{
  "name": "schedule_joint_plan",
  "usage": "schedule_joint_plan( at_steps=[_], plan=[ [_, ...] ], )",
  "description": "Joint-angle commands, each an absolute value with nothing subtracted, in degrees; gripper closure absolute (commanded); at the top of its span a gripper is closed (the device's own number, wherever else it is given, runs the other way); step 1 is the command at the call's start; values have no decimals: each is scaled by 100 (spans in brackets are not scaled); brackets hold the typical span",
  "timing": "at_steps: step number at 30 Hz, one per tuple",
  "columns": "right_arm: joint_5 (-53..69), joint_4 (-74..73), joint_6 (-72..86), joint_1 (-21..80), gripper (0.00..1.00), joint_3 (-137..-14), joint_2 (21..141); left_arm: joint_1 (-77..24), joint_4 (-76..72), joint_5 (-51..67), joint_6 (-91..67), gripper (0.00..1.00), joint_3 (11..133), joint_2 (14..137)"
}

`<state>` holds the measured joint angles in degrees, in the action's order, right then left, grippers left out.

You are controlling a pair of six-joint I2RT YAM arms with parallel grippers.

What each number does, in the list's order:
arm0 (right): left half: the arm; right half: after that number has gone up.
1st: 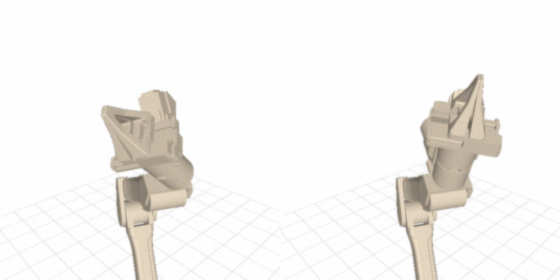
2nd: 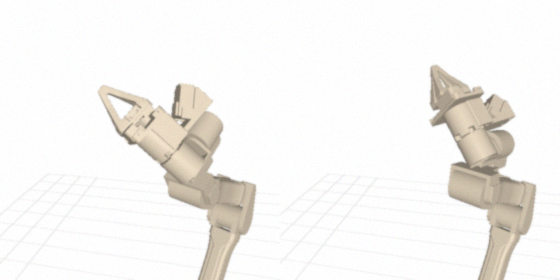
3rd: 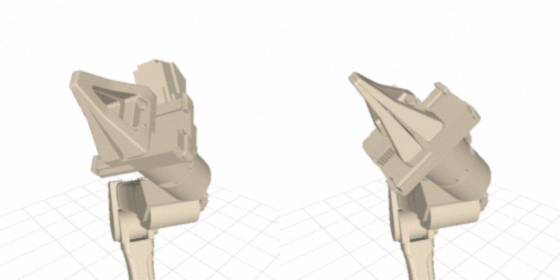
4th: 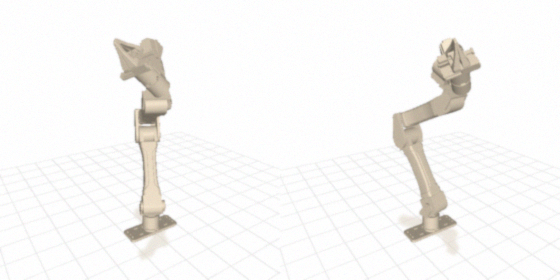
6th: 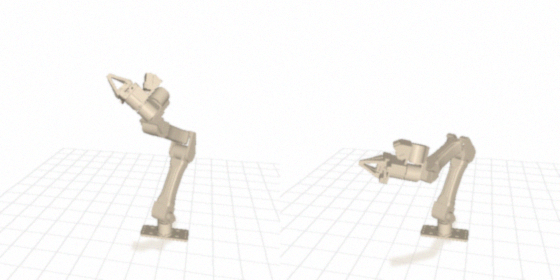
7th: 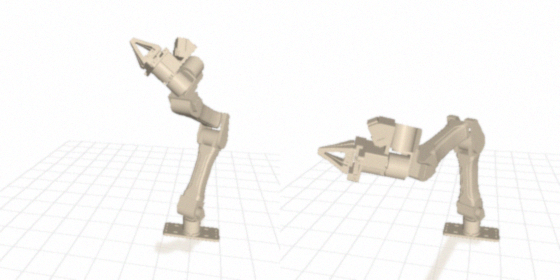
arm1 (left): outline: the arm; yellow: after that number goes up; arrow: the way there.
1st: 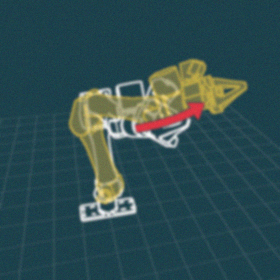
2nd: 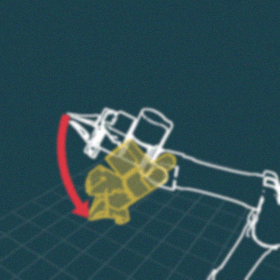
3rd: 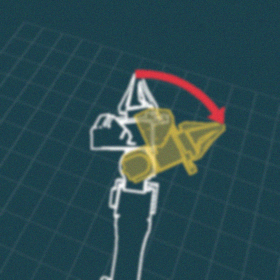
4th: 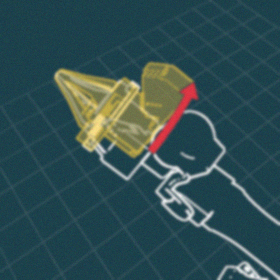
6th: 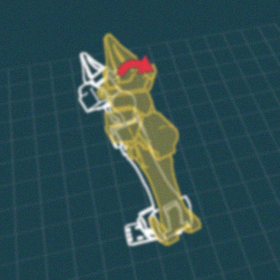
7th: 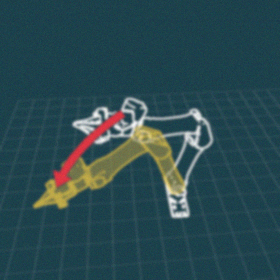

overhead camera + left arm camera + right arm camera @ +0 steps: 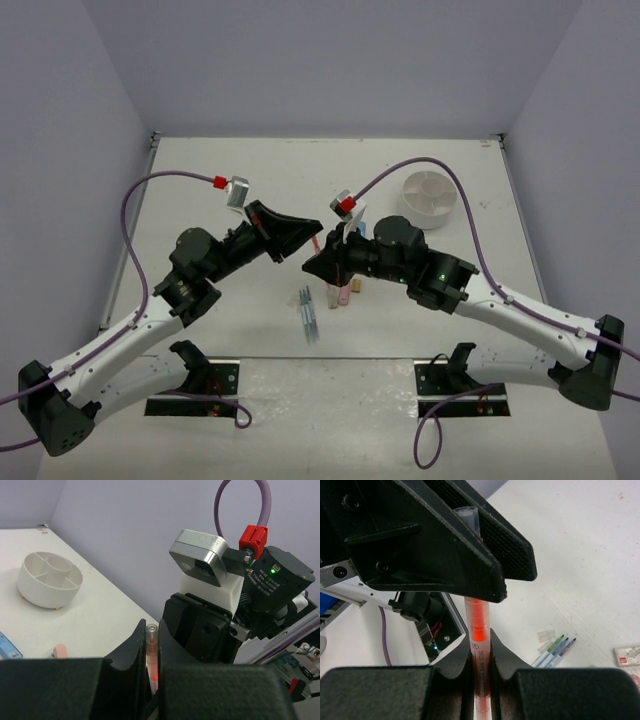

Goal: Sort the stationery into containers
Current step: Close the pen cap on the pen.

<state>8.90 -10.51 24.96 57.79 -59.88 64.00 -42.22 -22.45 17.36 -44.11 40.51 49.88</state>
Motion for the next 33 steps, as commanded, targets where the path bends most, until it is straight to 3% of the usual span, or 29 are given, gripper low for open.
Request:
schedule_joint_plan(
  at_steps=[1, 9, 16, 24, 32, 33],
  plan=[
    [633, -523, 2373, 5061, 100, -7286, 6566, -4395, -1592, 2560, -4275, 100, 3532, 4986],
    [932, -925, 2375, 4730, 100, -8448, 7280, -5036, -1876, 2402, -4430, 100, 3062, 5013],
    [986, -962, 2372, 4665, 100, -8753, 7724, -5416, -1990, 2300, -4459, 100, 3138, 5081],
    [1531, -283, 2315, 4644, 100, -7270, 7247, -5449, -256, 359, -3472, 100, 4124, 4591],
    [1814, -123, 2396, 4658, 100, -6693, 7451, -5451, -342, 1232, -2607, 100, 5614, 5321],
    [1783, -57, 2444, 4658, 100, -6632, 7432, -5449, -372, 1253, -2617, 96, 5744, 5369]
  ],
)
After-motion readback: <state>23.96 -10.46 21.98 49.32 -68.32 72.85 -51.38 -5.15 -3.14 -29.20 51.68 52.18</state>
